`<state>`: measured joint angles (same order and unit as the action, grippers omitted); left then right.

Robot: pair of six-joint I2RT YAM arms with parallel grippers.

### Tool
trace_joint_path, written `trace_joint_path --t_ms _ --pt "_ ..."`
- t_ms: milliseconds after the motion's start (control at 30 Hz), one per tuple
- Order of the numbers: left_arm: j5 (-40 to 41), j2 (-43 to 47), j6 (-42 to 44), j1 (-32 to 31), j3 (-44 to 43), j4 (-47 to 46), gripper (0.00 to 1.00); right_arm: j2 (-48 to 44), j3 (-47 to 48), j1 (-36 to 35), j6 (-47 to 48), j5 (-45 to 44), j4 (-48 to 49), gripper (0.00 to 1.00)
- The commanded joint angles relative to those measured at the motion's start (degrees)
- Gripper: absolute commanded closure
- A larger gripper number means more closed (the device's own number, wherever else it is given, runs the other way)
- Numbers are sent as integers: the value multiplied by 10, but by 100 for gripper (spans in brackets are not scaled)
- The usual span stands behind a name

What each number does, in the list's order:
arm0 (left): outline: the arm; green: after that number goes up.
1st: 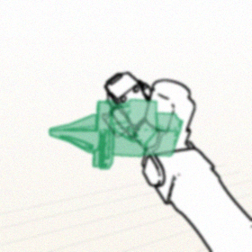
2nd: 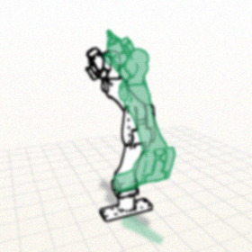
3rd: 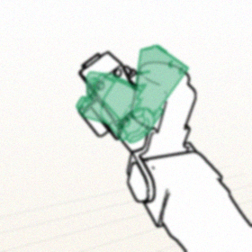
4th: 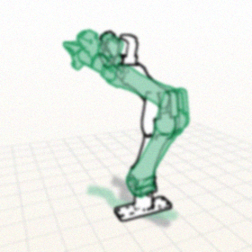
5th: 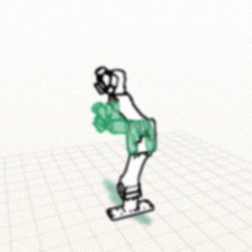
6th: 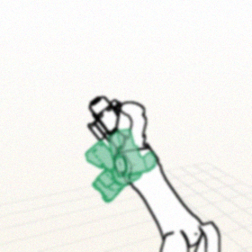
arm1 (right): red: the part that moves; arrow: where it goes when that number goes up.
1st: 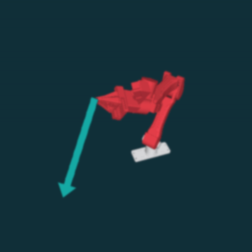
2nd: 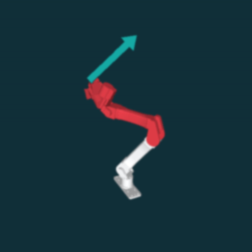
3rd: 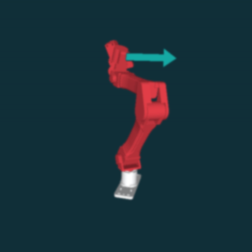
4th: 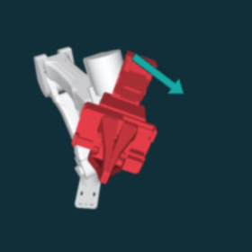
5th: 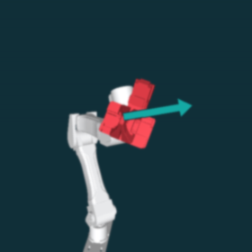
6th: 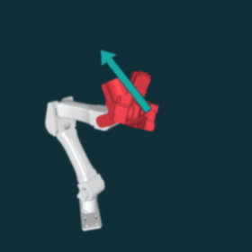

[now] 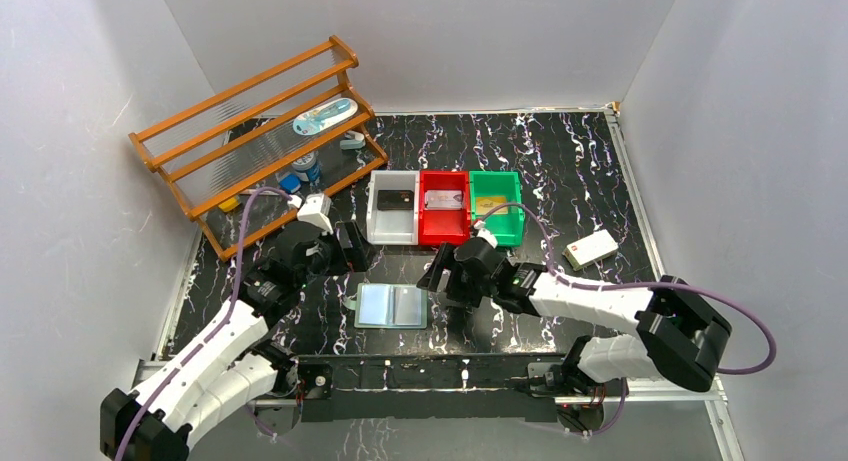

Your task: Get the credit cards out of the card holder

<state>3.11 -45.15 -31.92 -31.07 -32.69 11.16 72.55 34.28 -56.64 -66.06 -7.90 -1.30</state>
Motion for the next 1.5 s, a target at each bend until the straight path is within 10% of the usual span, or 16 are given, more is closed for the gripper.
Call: trace_joint_path --t_ms 0,600,1467 --pt "-35 -9 -8 3 -23 32 2 20 33 1 -12 26 6 9" --pt "-52 -75 -62 3 -10 107 18 107 88 -9 1 90 20 33" --pt "-150 -167 -66 2 41 89 45 209 140 -24 -4 119 -31 41"
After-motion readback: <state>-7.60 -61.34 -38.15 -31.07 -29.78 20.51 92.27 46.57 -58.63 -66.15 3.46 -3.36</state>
